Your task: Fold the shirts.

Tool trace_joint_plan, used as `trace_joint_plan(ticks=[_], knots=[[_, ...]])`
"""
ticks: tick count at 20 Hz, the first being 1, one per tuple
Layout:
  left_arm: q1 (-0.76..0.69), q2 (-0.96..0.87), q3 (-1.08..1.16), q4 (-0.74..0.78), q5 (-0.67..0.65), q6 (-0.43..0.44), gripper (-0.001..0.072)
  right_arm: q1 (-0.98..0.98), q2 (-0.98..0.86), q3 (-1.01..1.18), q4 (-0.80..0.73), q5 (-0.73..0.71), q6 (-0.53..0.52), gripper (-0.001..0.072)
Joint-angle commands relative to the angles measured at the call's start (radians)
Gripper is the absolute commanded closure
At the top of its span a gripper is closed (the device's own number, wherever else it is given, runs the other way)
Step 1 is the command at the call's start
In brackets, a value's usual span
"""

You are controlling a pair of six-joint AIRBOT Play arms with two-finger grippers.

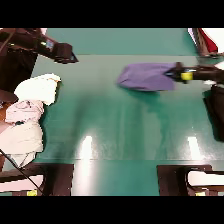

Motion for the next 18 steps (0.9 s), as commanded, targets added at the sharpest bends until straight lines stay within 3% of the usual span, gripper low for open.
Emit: trace_joint_plan(ticks=[1, 6, 12, 18], knots=[[-0.109, 0.0, 0.0, 0.0, 0.108, 0.0, 0.0684, -0.309, 0.124, -0.079, -0.098, -0.026, 0.003, 0.0698], [-0.193, 0.0, 0.0, 0.0, 0.209, -0.001, 0.0683, -0.556, 0.085, -0.047, -0.09, -0.06, 0.002, 0.0699], [-0.196, 0.0, 0.0, 0.001, 0.215, -0.008, 0.0683, -0.559, -0.011, 0.178, -0.051, -0.074, 0.015, 0.0699], [-0.196, 0.0, 0.0, 0.002, 0.215, -0.007, 0.0683, -0.62, 0.112, 0.273, -0.101, -0.143, 0.063, 0.07]])
